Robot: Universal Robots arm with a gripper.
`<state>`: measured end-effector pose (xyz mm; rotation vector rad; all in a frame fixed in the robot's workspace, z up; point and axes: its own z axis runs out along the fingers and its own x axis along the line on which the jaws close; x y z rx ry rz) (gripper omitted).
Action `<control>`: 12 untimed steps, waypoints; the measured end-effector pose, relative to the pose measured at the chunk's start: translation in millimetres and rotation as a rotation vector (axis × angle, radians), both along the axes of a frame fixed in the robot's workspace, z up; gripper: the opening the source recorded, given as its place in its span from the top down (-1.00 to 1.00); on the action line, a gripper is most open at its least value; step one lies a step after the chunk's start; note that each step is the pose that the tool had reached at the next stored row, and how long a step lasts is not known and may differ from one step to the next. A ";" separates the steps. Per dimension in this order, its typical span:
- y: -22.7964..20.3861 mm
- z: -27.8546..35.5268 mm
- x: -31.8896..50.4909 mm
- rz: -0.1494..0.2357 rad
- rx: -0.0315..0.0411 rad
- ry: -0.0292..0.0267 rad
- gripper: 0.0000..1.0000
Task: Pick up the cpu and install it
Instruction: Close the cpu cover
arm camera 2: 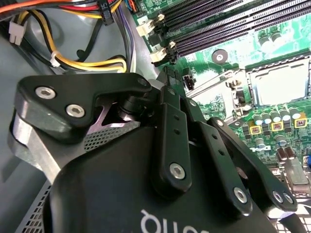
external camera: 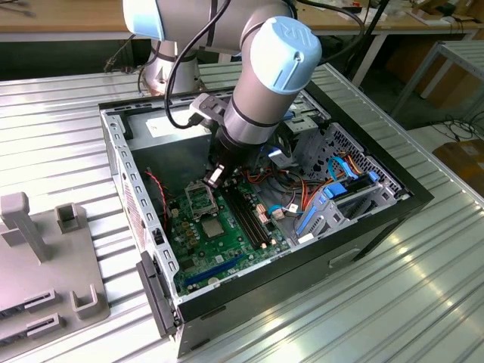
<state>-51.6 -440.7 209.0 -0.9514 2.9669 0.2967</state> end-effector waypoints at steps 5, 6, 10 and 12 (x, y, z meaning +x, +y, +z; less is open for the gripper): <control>-0.3 0.6 -0.3 0.003 0.0000 -0.0001 0.79; -0.3 0.9 -0.3 0.003 0.0000 -0.0001 0.79; -0.3 1.4 -0.4 0.005 0.0001 -0.0001 0.79; -0.3 1.6 -0.5 0.006 0.0001 -0.0001 0.79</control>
